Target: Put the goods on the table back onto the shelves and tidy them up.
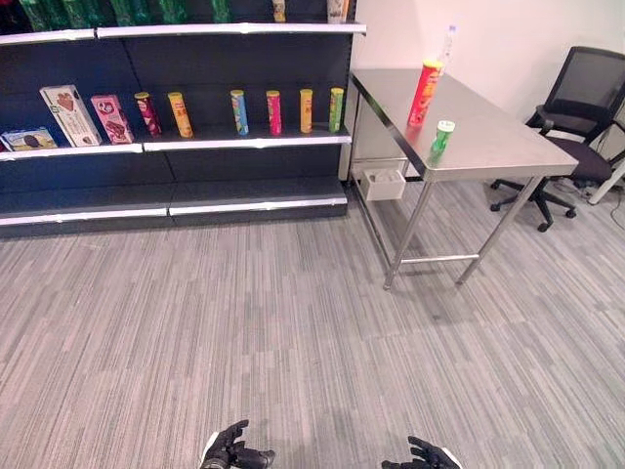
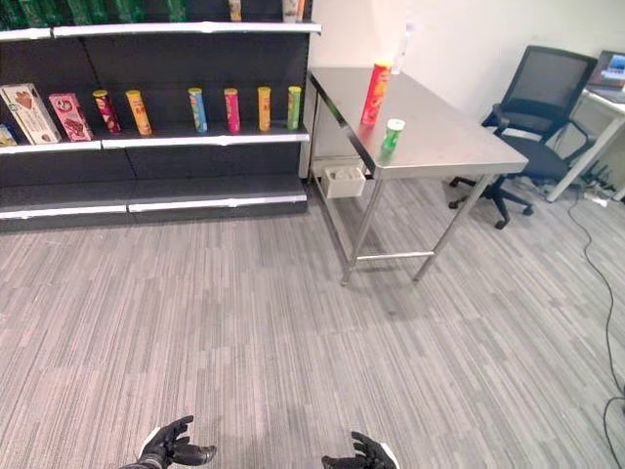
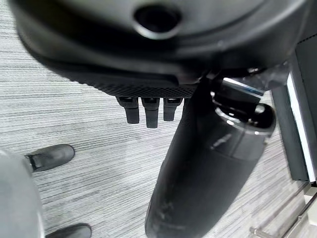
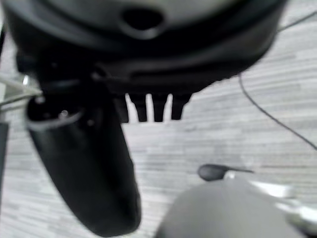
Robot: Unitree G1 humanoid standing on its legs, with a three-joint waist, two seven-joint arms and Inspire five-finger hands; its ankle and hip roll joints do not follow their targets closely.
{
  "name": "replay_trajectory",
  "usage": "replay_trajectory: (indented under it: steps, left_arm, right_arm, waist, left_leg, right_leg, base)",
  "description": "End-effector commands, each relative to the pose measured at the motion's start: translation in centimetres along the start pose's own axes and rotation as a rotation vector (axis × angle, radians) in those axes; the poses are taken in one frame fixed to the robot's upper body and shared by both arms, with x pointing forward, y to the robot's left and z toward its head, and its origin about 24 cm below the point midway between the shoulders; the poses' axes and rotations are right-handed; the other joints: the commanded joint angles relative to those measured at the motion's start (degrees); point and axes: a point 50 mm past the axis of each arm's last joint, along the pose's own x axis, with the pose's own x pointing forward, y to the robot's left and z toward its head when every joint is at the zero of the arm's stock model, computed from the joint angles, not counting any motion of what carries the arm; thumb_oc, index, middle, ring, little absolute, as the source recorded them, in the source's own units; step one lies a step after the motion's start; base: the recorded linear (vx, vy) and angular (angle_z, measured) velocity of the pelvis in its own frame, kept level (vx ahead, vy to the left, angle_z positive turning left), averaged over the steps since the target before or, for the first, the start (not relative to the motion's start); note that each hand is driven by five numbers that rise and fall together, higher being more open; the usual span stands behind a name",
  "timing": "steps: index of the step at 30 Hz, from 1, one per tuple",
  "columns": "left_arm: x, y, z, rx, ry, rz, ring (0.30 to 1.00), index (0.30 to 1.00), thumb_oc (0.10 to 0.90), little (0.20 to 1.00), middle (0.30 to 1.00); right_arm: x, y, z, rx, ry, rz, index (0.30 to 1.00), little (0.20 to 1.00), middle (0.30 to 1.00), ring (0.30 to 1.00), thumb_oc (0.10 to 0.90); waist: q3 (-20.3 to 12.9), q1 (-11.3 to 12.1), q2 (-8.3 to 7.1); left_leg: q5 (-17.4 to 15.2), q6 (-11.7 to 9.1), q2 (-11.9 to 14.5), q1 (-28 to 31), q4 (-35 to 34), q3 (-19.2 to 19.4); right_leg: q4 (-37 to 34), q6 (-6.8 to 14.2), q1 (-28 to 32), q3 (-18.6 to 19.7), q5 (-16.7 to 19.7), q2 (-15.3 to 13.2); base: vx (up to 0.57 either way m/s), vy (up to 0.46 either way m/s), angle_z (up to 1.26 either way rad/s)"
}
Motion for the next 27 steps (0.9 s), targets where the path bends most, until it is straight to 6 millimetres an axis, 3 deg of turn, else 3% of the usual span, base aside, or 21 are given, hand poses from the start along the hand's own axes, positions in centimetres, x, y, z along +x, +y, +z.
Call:
replay_trajectory:
  steps: [1,3,5,6,7,8,11,12,13,14,16,17,18,20,24,25,26,27]
  left_arm:
    - [1.0,0.4,5.2,0.029,-0.18,0.005,0.9,0.9,0.8,0.9,0.9]
    - [1.2,0.1,6.4,0.015,-0.215,-0.009,0.9,0.9,0.8,0.9,0.9]
    - [1.2,0.0,6.5,0.011,-0.219,-0.013,0.9,0.9,0.8,0.9,0.9]
    - [1.2,0.0,6.7,0.009,-0.229,-0.013,0.9,0.9,0.8,0.9,0.9]
    - [1.3,-0.1,7.0,0.004,-0.234,-0.009,0.9,0.9,0.8,0.9,0.9]
    - [1.3,-0.1,7.0,0.004,-0.234,-0.009,0.9,0.9,0.8,0.9,0.9]
    - [1.1,-0.1,5.9,-0.014,-0.2,-0.014,0.9,0.9,0.8,0.9,0.9]
    - [1.0,-0.1,5.6,-0.021,-0.195,-0.011,0.9,0.9,0.8,0.9,0.9]
    - [1.0,0.2,5.8,-0.03,-0.203,-0.001,0.9,0.9,0.8,0.9,0.9]
    - [1.0,0.2,5.8,-0.03,-0.203,-0.001,0.9,0.9,0.8,0.9,0.9]
    - [1.0,0.6,5.9,-0.054,-0.213,0.02,0.9,0.9,0.8,0.9,0.9]
    - [1.0,0.7,5.8,-0.061,-0.211,0.029,0.9,0.9,0.8,0.9,0.9]
    - [0.9,1.1,5.1,-0.088,-0.191,0.047,0.9,0.9,0.8,0.9,0.9]
    - [0.7,1.4,4.2,-0.099,-0.169,0.057,0.9,0.9,0.8,0.9,0.9]
    - [0.7,1.7,4.0,-0.105,-0.166,0.069,0.9,0.9,0.8,0.9,0.9]
    - [0.7,1.8,4.6,-0.125,-0.186,0.072,0.9,0.9,0.8,0.9,0.9]
    - [0.7,1.8,4.6,-0.125,-0.186,0.072,0.9,0.9,0.8,0.9,0.9]
    - [0.8,1.9,5.0,-0.131,-0.198,0.076,0.9,0.9,0.8,0.9,0.9]
  right_arm:
    - [0.7,-0.9,3.2,0.03,-0.122,-0.029,0.9,0.9,0.9,0.9,0.8]
    - [0.7,-1.6,4.3,0.028,-0.165,-0.036,0.9,0.9,0.9,0.9,0.8]
    - [0.6,-1.7,4.5,0.025,-0.176,-0.036,0.9,0.9,0.9,0.9,0.8]
    - [0.5,-2.0,4.8,0.032,-0.193,-0.041,0.9,0.9,0.9,0.9,0.8]
    - [0.5,-2.6,5.6,0.035,-0.221,-0.064,0.9,0.9,0.9,0.9,0.8]
    - [0.5,-2.6,5.6,0.035,-0.221,-0.064,0.9,0.9,0.9,0.9,0.8]
    - [0.5,-2.3,5.0,0.039,-0.204,-0.058,0.9,0.9,0.9,0.9,0.8]
    - [0.5,-2.3,5.1,0.036,-0.21,-0.058,0.9,0.9,0.9,0.9,0.8]
    - [0.5,-2.1,6.0,0.02,-0.241,-0.052,0.9,0.9,0.9,0.9,0.8]
    - [0.5,-2.1,6.0,0.02,-0.241,-0.052,0.9,0.9,0.9,0.9,0.8]
    - [0.6,-2.1,6.8,0.011,-0.269,-0.057,0.9,0.9,0.9,0.9,0.8]
    - [0.6,-2.1,7.1,0.009,-0.278,-0.057,0.9,0.9,0.9,0.9,0.8]
    - [0.7,-1.9,7.4,0.014,-0.288,-0.052,0.9,0.9,0.9,0.9,0.8]
    - [0.6,-1.6,7.5,-0.004,-0.301,-0.031,0.9,0.9,0.9,0.9,0.8]
    - [0.5,-1.3,7.8,-0.021,-0.314,-0.014,0.9,0.9,0.9,0.9,0.8]
    - [0.5,-1.3,7.8,-0.025,-0.309,-0.012,0.9,0.9,0.9,0.9,0.8]
    - [0.5,-1.3,7.8,-0.025,-0.309,-0.012,0.9,0.9,0.9,0.9,0.8]
    - [0.6,-1.4,7.7,-0.035,-0.304,-0.01,0.9,0.9,0.9,0.9,0.8]
  waist:
    - [1.63,0.06,-3.7]
    - [4.29,-0.21,-5.22]
    - [4.76,-0.23,-5.57]
    - [5.69,0.03,-6.24]
    - [7.32,0.44,-7.42]
    - [7.13,0.22,-7.34]
    - [6.38,0.61,-6.69]
    - [6.74,1.16,-6.83]
    - [7.33,1.93,-5.87]
    - [7.6,2.08,-5.96]
    - [7.65,2.75,-5.88]
    - [7.8,2.68,-6.11]
    - [7.46,2.73,-6.03]
    - [5.9,3.04,-5.03]
    - [3.99,3.54,-4.47]
    - [3.46,3.76,-4.33]
    - [3.44,3.77,-4.37]
    - [3.47,3.89,-4.35]
  left_leg:
    - [-4.02,-3.12,0.97,-2.0,5.69,1.45]
    - [-5.1,-4.96,-0.29,-9.4,17.78,-0.29]
    - [-4.55,-5.71,-0.56,-10.76,20.94,-1.28]
    - [-3.1,-6.81,-1.49,-13.09,25.32,-3.67]
    - [-1.18,-9.19,-3.89,-18.71,31.86,-8.27]
    - [-1.25,-9.19,-3.89,-19.11,32.12,-8.47]
    - [-1.81,-6.48,-1.49,-19.56,26.24,-8.4]
    - [-1.28,-5.98,1.05,-18.24,22.26,-8.41]
    - [3.93,-5.18,8.08,-16.86,10.92,-8.51]
    - [4.17,-5.22,8.06,-16.17,10.31,-8.27]
    - [6.91,-5.45,12.83,-16.92,1.93,-8.87]
    - [7.45,-5.85,14.17,-16.74,0.02,-7.43]
    - [6.98,-6.0,14.33,-16.81,0.02,-4.96]
    - [7.68,-6.6,13.82,-16.64,0.02,-4.04]
    - [9.07,-6.64,11.8,-15.3,0.02,-1.88]
    - [8.0,-5.65,9.55,-13.89,0.02,-0.58]
    - [7.99,-5.64,9.5,-13.89,0.02,-0.56]
    - [7.02,-4.79,8.39,-12.7,0.02,0.26]
  right_leg:
    - [-1.63,7.97,1.1,8.14,-2.46,-4.29]
    - [-0.21,7.05,0.28,7.53,-3.23,-4.88]
    - [0.18,6.85,0.12,7.35,-3.53,-4.93]
    - [0.86,6.53,-0.25,7.1,-3.62,-5.06]
    - [2.17,6.0,-1.63,7.33,-3.56,-5.07]
    - [2.23,5.99,-1.84,7.13,-3.59,-5.02]
    - [2.07,5.57,-1.12,8.69,-4.4,-3.04]
    - [2.25,5.57,-0.48,9.44,-4.82,-2.73]
    - [3.55,5.21,-0.72,9.72,-6.95,-1.57]
    - [3.71,5.17,-0.48,9.86,-7.1,-1.6]
    - [4.56,4.97,-0.44,11.27,-9.12,-1.07]
    - [4.83,4.86,0.02,12.06,-10.07,-1.13]
    - [4.62,5.21,1.68,13.11,-11.37,-1.34]
    - [4.76,5.43,4.11,14.71,-12.84,-1.54]
    - [7.28,6.51,6.02,15.54,-13.72,-3.28]
    - [12.31,8.14,4.9,15.02,-13.07,-4.0]
    - [12.43,8.15,4.84,15.03,-13.16,-4.04]
    - [16.63,9.76,3.25,14.35,-11.36,-4.21]
  base:
    - [-0.07,-0.056,0.04]
    - [-0.07,-0.126,0.25]
    - [-0.02,-0.094,0.47]
    - [-0.06,-0.171,0.27]
    - [-0.06,-0.17,0.02]
    - [0.04,-0.143,0.15]
    - [0.24,-0.042,0.35]
    - [0.4,0.034,-0.07]
    - [0.3,0.042,-0.2]
    - [0.29,0.072,-0.25]
    - [0.3,0.053,-0.48]
    - [0.54,0.143,-0.51]
    - [0.4,0.123,-0.43]
    - [0.56,0.208,-0.51]
    - [0.5,0.199,-0.64]
    - [0.28,0.115,-0.52]
    - [0.41,0.161,-0.4]
    - [0.24,0.08,-0.22]
